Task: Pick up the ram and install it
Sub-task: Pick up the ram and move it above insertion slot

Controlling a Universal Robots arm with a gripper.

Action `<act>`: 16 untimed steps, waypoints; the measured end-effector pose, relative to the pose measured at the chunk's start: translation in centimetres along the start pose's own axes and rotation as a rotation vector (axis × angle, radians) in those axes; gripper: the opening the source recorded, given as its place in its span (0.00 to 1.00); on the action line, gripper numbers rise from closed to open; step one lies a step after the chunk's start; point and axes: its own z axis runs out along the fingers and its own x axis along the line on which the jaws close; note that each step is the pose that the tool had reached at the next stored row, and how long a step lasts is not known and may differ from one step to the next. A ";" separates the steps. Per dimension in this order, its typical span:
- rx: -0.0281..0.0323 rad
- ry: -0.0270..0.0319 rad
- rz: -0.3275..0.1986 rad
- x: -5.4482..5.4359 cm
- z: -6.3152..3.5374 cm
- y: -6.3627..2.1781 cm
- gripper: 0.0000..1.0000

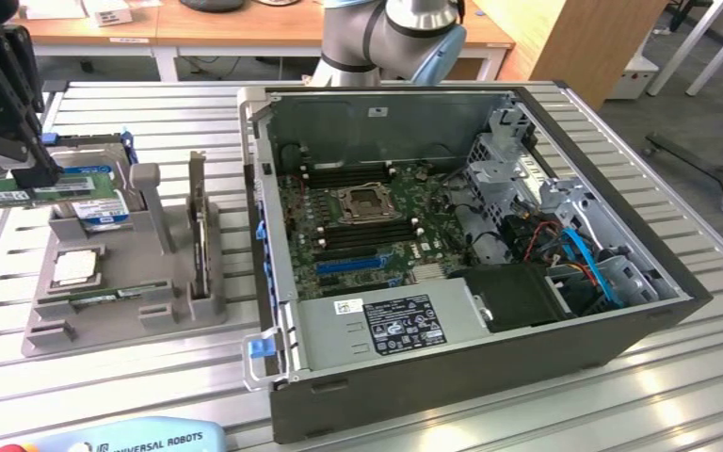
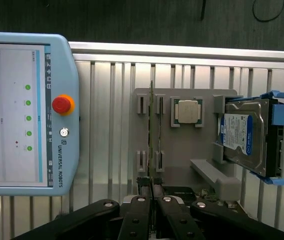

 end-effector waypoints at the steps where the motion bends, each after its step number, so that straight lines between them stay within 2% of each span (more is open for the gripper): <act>1: -0.0001 0.0001 0.000 0.0 -0.01 -0.02 0.12; 5: -0.0001 0.0001 0.000 0.0 -0.01 -0.52 0.12; 8: 0.0000 0.0001 0.000 0.0 -0.01 -1.24 0.12; 13: 0.0000 0.0000 0.000 0.0 -0.01 -2.93 0.12; 16: -0.0002 0.0000 0.000 0.0 -0.01 -4.27 0.12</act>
